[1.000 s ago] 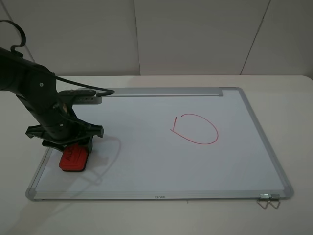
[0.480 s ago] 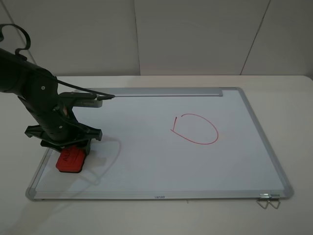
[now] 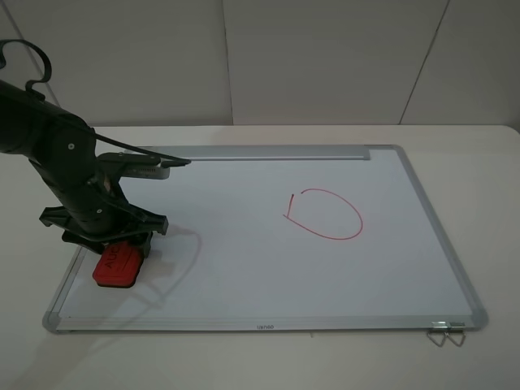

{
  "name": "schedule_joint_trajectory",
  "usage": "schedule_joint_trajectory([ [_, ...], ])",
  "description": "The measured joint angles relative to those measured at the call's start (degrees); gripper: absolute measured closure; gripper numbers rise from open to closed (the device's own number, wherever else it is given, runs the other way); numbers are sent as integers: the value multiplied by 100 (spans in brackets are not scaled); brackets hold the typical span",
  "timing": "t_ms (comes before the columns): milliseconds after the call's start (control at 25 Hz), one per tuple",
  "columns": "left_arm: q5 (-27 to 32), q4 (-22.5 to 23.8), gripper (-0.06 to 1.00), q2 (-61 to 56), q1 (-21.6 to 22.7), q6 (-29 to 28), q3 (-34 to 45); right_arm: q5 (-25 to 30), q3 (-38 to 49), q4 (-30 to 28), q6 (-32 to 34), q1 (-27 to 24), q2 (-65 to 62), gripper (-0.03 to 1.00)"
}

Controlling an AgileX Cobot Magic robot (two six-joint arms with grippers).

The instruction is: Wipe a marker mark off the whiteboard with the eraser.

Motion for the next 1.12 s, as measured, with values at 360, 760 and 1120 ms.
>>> schedule_joint_trajectory([
  [360,7,161,22,-642,0,5,4,0,0,0,0,0,0,24],
  [760,595,-333,17,-2637,554,1059,11,0,0,0,0,0,0,24],
  [1120,2000,-742,17,-5199,2009,2296,11,0,0,0,0,0,0,24],
])
